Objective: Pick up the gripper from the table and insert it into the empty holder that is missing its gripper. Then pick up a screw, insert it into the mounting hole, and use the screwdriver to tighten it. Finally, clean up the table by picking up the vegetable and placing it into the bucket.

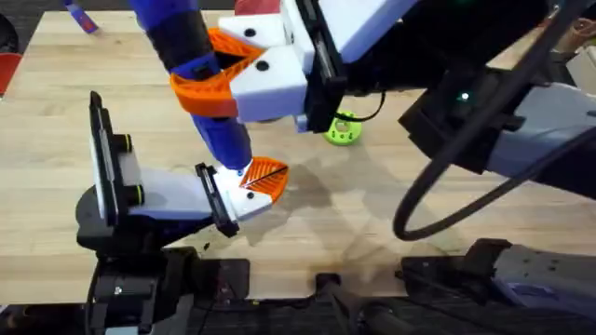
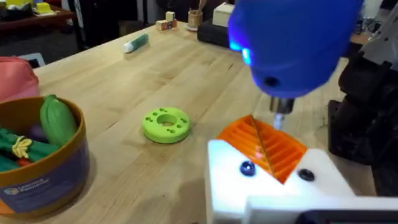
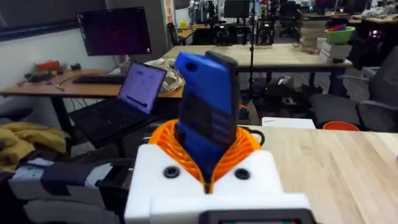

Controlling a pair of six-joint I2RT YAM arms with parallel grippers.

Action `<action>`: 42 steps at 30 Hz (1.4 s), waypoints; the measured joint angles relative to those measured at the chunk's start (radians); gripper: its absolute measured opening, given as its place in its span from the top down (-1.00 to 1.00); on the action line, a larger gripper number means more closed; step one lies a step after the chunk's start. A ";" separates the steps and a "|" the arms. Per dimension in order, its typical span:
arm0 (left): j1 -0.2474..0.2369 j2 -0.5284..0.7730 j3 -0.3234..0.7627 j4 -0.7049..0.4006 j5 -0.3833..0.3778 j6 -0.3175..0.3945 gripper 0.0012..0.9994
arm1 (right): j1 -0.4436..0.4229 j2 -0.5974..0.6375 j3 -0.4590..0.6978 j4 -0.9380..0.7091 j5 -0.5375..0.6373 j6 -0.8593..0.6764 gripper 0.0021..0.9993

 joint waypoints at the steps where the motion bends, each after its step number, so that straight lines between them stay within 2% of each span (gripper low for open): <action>1: 0.000 0.000 0.000 0.000 0.000 0.000 0.96 | 0.000 0.000 0.000 0.000 -0.005 -0.007 0.96; 11: 0.000 0.000 0.000 0.000 0.000 0.000 0.96 | 0.000 0.030 0.000 0.006 -0.040 -0.056 0.96; 42: 0.000 0.000 0.000 0.000 0.000 0.000 0.96 | 0.015 0.089 0.000 0.045 -0.041 -0.061 0.96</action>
